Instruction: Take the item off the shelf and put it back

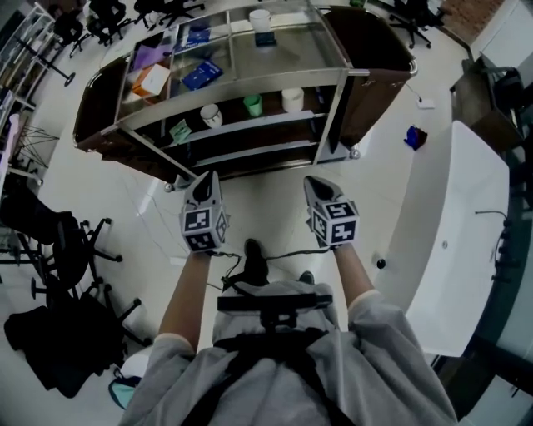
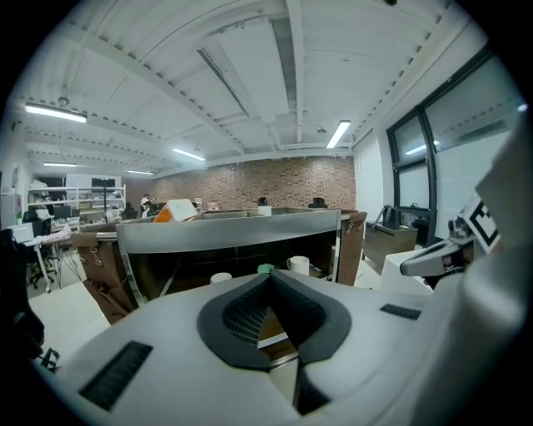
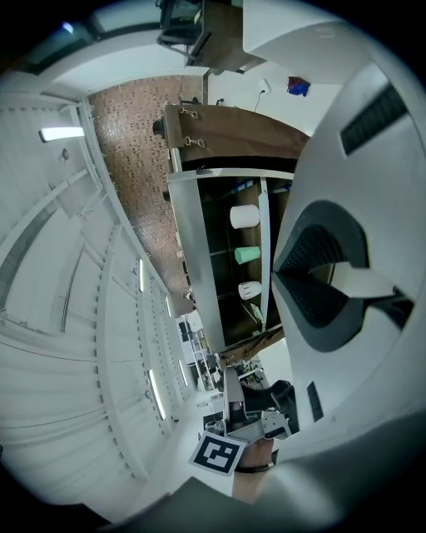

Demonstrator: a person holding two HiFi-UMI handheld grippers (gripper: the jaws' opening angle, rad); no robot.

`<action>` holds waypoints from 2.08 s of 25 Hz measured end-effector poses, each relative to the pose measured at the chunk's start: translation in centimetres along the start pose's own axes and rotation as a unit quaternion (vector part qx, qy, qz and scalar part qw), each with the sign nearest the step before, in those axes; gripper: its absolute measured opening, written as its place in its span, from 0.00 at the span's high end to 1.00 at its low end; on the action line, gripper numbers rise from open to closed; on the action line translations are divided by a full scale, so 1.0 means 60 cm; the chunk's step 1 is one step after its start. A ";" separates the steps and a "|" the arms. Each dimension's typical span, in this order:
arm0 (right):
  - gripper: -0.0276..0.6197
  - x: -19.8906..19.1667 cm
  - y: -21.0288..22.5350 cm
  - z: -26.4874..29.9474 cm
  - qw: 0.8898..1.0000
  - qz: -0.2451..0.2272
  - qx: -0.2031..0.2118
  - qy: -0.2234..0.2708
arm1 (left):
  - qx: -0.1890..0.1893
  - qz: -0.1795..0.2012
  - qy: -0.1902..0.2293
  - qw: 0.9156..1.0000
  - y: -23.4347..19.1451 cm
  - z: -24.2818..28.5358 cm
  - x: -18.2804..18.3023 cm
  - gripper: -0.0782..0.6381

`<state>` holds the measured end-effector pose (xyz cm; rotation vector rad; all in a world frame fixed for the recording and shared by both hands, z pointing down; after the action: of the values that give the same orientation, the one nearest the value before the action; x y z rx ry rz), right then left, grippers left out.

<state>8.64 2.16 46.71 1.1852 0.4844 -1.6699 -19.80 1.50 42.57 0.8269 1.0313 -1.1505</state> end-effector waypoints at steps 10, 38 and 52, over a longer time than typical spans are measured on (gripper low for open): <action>0.94 0.031 -0.042 0.127 1.000 0.014 -0.023 -0.001 | -0.052 0.009 -0.016 0.998 -0.078 0.087 0.010 0.88; 0.94 0.050 0.080 0.279 0.998 0.019 -0.001 -0.066 | -0.047 -0.050 -0.146 0.987 0.023 0.501 -0.063 0.43; 0.94 0.037 0.125 0.330 0.995 0.026 -0.009 -0.098 | -0.010 -0.050 -0.172 0.984 0.007 0.631 -0.099 0.27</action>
<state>5.73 -17.17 55.09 1.0000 0.3433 -1.7127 -11.80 -31.36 60.64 0.5403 0.8024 -1.3128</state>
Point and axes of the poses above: the fingertips, and each gripper's own axes: z forward along the fingers, y to its right, x out of its top, the point moved 7 cm from there along -z, backward along the fingers, and after that the axes turned 1 degree about -z, right-handed, at the moved point
